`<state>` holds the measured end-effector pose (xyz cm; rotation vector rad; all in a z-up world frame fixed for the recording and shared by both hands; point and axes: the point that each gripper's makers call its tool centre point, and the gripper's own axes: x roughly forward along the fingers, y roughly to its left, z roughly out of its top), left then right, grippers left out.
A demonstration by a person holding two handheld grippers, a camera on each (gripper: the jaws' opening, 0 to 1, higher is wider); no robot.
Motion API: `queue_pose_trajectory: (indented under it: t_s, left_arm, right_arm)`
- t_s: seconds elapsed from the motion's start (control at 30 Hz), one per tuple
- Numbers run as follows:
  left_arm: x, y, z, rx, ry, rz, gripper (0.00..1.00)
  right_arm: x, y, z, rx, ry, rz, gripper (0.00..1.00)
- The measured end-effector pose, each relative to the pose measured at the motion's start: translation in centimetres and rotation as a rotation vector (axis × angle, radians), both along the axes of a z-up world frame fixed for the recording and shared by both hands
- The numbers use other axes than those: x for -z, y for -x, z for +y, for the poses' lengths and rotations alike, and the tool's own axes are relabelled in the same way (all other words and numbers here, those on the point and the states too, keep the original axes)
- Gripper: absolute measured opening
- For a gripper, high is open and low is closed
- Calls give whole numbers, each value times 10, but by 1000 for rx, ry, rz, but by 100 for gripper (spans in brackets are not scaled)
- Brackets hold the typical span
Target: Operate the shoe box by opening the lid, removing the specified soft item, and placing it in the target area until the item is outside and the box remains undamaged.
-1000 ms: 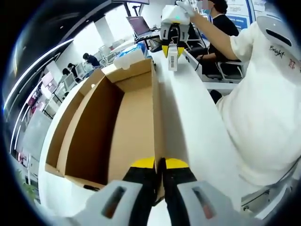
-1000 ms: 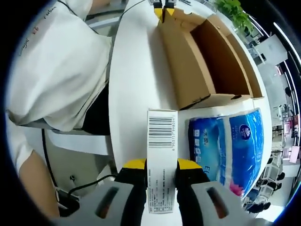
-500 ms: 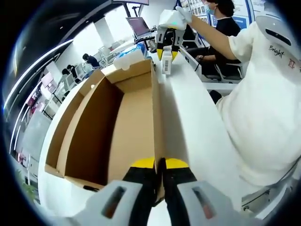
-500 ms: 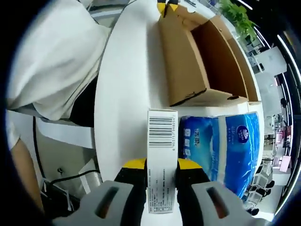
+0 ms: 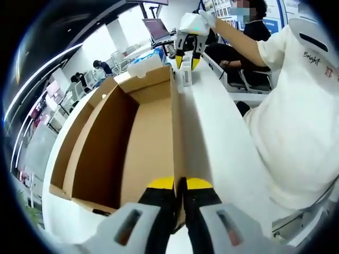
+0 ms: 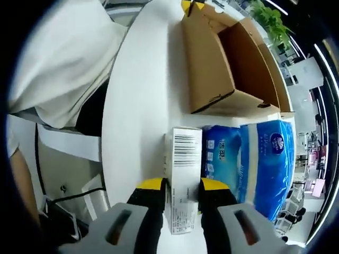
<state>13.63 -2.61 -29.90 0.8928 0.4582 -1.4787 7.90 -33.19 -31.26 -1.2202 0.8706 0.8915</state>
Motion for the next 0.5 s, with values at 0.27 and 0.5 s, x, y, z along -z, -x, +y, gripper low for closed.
queue_pose_trajectory:
  t_s: [0.27,0.5]
  left_arm:
    - [0,-1,0,3,1,-3,4]
    - [0,0,0,4,1,-4,4]
  right_arm:
    - [-5,-2,-6,2,30,-54,24]
    - [-19,-12,-13,-4,47,-153,20]
